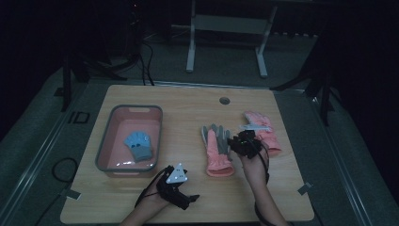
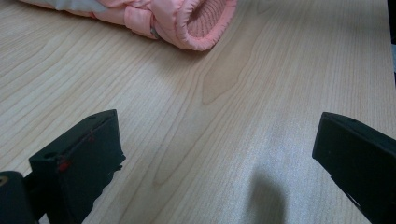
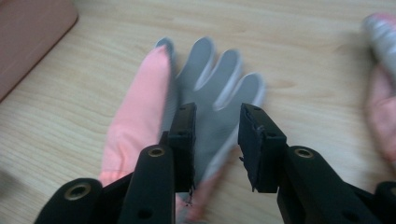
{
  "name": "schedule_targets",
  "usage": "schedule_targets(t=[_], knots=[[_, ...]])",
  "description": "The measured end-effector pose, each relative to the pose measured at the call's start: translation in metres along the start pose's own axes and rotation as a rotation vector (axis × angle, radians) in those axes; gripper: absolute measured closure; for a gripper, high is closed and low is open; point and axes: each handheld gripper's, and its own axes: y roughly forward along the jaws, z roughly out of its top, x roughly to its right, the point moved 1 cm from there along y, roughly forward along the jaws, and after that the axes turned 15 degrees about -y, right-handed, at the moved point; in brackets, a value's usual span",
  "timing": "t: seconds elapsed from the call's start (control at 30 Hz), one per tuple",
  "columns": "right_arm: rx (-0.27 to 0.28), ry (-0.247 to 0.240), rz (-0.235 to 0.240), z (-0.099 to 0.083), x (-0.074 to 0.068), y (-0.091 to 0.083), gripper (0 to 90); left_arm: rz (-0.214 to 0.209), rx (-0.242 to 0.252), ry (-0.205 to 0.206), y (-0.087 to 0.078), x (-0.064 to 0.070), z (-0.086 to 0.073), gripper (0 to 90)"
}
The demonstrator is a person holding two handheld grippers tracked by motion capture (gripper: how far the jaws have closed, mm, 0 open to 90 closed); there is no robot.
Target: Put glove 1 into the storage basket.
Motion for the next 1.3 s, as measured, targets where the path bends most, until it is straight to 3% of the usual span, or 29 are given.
schedule_targets(t=[0.27,0.5,0.57,0.97,1.1,1.3], knots=[[0.035,-0.009,0.005,0.0,0.039,-0.014,61.0,-0.001,-0.002,-0.007,0.0,-0.001,0.0,1.7],[0.036,-0.08,0.004,-0.004,0.072,-0.014,56.4,-0.004,-0.003,-0.002,0.001,0.0,0.0,1.7],[0.026,-0.09,-0.014,-0.008,0.085,-0.014,56.1,-0.005,-0.003,0.0,0.001,0.0,0.0,1.7],[-0.037,-0.042,-0.034,-0.023,0.146,-0.004,56.8,-0.004,-0.007,-0.004,0.001,-0.001,0.0,1.6],[-0.05,-0.031,-0.033,-0.023,0.156,0.0,56.4,-0.003,-0.01,-0.003,0.002,-0.001,0.0,1.6],[-0.055,-0.023,-0.022,-0.023,0.159,0.005,55.1,-0.002,-0.011,-0.002,0.002,0.0,-0.001,1.6]])
